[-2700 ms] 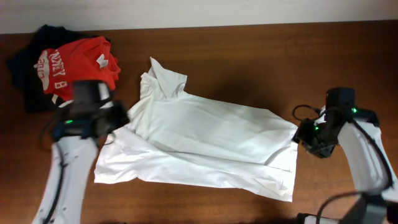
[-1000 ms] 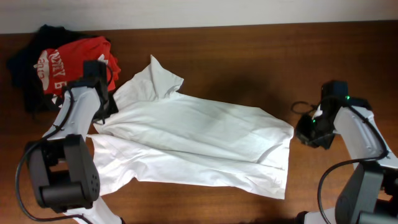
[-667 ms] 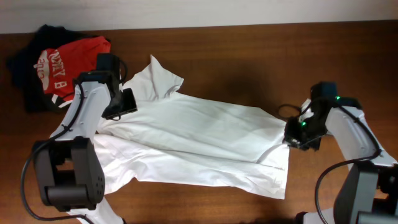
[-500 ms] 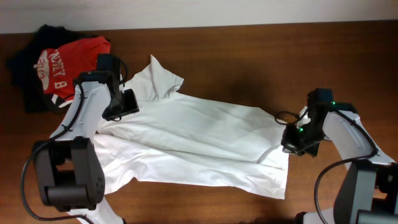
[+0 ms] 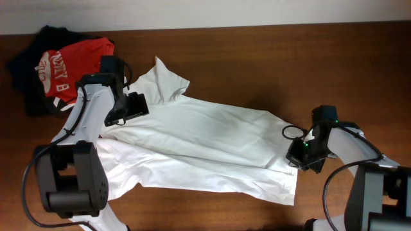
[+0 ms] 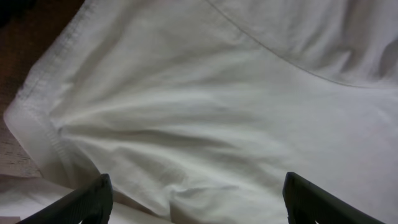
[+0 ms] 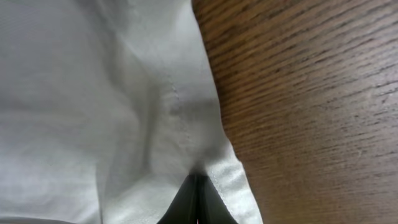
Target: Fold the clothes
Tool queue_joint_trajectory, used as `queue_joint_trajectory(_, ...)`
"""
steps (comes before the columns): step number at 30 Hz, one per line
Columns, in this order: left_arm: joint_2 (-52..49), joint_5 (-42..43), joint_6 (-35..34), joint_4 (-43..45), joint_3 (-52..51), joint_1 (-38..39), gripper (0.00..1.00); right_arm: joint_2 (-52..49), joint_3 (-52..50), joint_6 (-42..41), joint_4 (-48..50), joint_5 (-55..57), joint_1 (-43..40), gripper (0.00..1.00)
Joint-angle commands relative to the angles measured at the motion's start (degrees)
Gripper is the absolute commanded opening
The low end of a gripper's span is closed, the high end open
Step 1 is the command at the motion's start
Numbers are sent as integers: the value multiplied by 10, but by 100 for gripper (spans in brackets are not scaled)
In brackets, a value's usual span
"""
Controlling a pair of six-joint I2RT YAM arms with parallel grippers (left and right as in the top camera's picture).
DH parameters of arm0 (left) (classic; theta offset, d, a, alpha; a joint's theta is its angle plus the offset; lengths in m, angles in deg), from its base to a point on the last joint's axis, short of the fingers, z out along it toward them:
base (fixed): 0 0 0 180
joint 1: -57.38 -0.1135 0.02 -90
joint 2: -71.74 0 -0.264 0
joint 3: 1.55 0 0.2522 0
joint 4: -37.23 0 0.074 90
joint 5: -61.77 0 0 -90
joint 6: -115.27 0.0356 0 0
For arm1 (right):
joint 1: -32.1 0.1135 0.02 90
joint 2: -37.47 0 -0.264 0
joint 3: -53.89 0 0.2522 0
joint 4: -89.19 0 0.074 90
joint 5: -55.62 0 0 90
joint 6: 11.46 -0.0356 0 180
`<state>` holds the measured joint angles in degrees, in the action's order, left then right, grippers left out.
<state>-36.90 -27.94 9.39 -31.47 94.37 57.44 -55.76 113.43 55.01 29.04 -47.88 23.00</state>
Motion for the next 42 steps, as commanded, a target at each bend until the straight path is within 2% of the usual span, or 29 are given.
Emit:
queue_joint_trajectory(1,10,9,1,-1,4,1,87,-2,-13,-55,3,86,-2,4)
queue_joint_trajectory(2,10,9,1,-2,4,1,92,-2,-13,-58,1,81,-5,4)
queue_joint_trajectory(6,9,9,1,-3,4,1,95,-2,-13,-59,-10,70,-29,4)
queue_joint_trajectory(13,9,25,1,-3,4,1,96,-2,0,-59,-27,85,-109,4)
queue_joint_trajectory(18,9,49,1,2,4,15,97,-2,47,-59,-65,97,-161,4)
queue_joint_trajectory(22,9,49,11,55,4,48,98,-2,101,-41,-116,63,-176,6)
queue_joint_trajectory(23,9,49,25,78,4,57,98,-2,108,-24,-122,45,-174,16)
queue_joint_trajectory(24,9,49,39,105,5,64,99,-2,112,-9,-124,29,-171,34)
queue_joint_trajectory(25,9,49,54,141,6,71,99,-2,116,18,-128,-2,-166,64)
queue_joint_trajectory(26,9,49,60,170,7,74,99,-2,116,30,-131,-14,-163,80)
queue_joint_trajectory(27,8,49,64,203,7,74,99,-2,115,42,-136,-19,-155,91)
queue_joint_trajectory(32,-16,44,125,323,7,74,99,-2,115,51,-141,-17,-118,94)
queue_joint_trajectory(35,-50,41,130,389,7,74,89,-2,115,51,-138,-17,-93,94)
queue_joint_trajectory(36,-72,32,129,422,7,74,79,-2,115,51,-137,-17,-82,94)
queue_joint_trajectory(42,-155,17,129,523,7,74,76,-2,115,52,-139,-9,-52,94)
